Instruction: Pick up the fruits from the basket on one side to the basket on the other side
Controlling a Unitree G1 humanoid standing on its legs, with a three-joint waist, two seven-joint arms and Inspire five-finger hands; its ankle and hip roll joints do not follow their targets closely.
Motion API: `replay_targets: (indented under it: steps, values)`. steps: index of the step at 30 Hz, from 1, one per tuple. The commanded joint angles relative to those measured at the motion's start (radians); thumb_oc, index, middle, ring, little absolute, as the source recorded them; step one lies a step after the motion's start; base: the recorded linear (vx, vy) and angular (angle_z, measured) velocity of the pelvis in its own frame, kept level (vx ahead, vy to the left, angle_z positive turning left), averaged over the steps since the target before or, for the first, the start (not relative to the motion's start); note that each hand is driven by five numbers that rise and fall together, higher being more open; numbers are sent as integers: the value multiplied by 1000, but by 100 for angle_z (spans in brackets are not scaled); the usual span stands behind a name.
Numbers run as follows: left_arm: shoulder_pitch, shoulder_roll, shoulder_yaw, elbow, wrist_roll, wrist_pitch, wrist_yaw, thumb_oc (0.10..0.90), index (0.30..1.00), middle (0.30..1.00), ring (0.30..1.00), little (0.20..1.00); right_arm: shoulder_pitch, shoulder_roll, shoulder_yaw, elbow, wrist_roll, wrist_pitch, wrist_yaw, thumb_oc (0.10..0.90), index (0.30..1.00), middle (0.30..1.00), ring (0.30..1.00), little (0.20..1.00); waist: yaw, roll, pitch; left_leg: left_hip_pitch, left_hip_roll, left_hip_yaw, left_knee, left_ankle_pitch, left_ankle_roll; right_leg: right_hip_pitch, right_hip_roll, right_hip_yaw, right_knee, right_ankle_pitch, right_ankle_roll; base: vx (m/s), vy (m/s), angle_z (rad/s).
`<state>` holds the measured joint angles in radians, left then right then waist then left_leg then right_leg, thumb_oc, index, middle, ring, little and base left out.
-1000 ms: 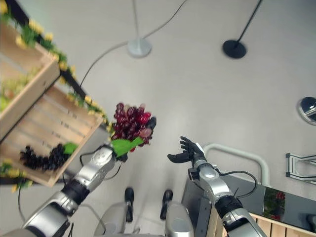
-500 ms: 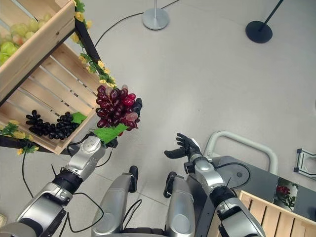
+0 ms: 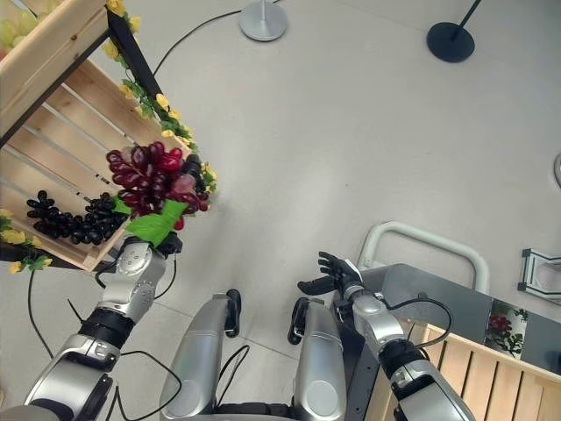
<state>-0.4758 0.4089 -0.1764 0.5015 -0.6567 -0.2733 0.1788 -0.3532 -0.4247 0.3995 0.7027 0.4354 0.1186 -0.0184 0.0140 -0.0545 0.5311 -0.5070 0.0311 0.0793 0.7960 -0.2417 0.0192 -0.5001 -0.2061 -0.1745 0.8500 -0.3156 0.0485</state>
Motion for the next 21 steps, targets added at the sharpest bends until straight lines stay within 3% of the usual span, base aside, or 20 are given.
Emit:
replay_targets:
  steps: [1, 7, 15, 21]
  values:
    - [-119, 56, 60, -62, -39, -148, 15, 400, 300, 300, 300, 300, -6, -62, -33, -50, -32, -26, 36, 800, 900, 900, 900, 900, 7, 6, -11, 36, -21, -33, -10, 36, 17, 35, 67, 43, 1, 79, -54, 30, 53, -3]
    - [-189, 149, 85, 23, -71, -126, 64, 400, 300, 300, 300, 300, 23, -81, -33, -50, -27, -27, 28, 800, 900, 900, 900, 900, -4, 1, -11, 16, -18, -19, 5, 24, 25, 10, 66, 54, 11, 78, -53, 16, 55, 1]
    - [-307, 286, 91, 127, -219, -47, 94, 400, 300, 300, 300, 300, 48, -75, -22, -32, -11, -59, 28, 800, 900, 900, 900, 900, -7, -22, -11, -9, -9, -4, 3, 10, 39, -18, 65, 42, 7, 95, -37, -19, 17, 5]
    - [-389, 355, 63, 223, -252, 13, 94, 400, 300, 300, 300, 300, 49, -69, -16, -10, 5, -71, 29, 800, 900, 900, 900, 900, -7, -40, -11, -18, -1, -5, 9, -2, 42, -18, 62, 26, 1, 105, -31, -14, 3, 5]
